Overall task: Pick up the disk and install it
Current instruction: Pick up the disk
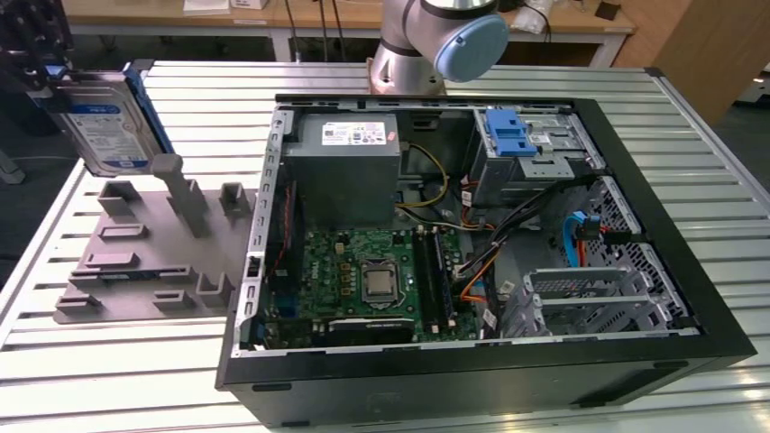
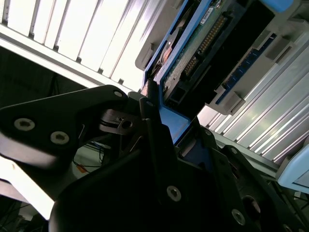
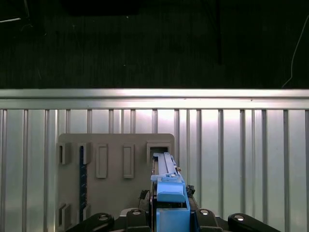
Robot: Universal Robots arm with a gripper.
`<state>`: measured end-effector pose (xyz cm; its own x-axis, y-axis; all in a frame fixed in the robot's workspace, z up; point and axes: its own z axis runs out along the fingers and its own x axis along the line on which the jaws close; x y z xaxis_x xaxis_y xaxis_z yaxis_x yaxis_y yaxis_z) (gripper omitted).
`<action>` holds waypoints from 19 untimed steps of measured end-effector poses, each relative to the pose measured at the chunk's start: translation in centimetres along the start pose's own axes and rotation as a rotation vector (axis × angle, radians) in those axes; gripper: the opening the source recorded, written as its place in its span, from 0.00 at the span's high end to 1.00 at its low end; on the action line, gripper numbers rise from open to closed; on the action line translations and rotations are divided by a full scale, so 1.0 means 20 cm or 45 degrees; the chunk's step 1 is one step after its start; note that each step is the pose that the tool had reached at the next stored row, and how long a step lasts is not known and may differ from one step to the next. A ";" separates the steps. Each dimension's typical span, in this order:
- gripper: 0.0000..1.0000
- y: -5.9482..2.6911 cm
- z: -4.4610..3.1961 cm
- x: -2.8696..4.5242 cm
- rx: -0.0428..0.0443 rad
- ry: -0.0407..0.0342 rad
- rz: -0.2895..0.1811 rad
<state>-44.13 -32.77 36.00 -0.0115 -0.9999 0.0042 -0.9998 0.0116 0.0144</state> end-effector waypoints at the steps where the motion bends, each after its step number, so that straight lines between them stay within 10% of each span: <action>1: 0.64 0.000 0.000 0.000 0.000 0.0000 0.000; 19: 0.64 0.000 -0.024 -0.001 0.000 -0.0001 0.000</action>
<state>-44.13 -32.76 36.47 -0.0115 -0.9999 0.0042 -0.9998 0.0116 0.0143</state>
